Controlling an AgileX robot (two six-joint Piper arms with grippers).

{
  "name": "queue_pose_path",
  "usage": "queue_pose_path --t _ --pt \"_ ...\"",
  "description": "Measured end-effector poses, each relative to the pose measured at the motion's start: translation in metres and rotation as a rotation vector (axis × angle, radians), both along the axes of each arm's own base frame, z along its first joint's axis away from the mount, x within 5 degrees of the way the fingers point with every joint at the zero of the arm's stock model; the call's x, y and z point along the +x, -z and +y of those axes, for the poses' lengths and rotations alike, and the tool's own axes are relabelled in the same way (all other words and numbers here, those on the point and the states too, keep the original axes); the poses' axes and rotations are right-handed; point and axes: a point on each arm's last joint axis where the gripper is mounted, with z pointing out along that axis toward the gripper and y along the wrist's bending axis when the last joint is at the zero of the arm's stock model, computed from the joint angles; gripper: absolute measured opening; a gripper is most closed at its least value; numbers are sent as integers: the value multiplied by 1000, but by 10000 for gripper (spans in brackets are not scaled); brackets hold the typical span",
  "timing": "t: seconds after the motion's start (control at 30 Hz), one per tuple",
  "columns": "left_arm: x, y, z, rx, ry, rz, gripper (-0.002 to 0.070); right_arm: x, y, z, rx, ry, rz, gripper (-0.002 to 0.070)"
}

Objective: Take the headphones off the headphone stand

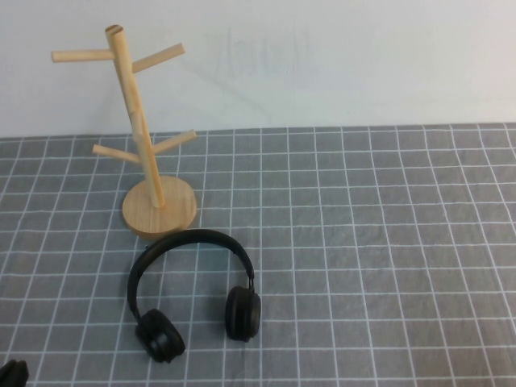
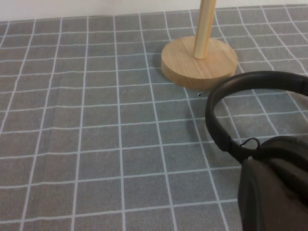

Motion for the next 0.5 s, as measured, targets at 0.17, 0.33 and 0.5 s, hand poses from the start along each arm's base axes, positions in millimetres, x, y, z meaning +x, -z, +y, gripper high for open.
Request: queue_pose_path --t 0.17,0.33,0.5 --pt "0 0 0 0 0 0 -4 0 0 0 0 0 0 -6" --pt "-1 0 0 -2 0 -9 -4 0 0 0 0 0 0 -6" --pt "-4 -2 3 29 -5 -62 -4 0 0 0 0 0 0 -6"
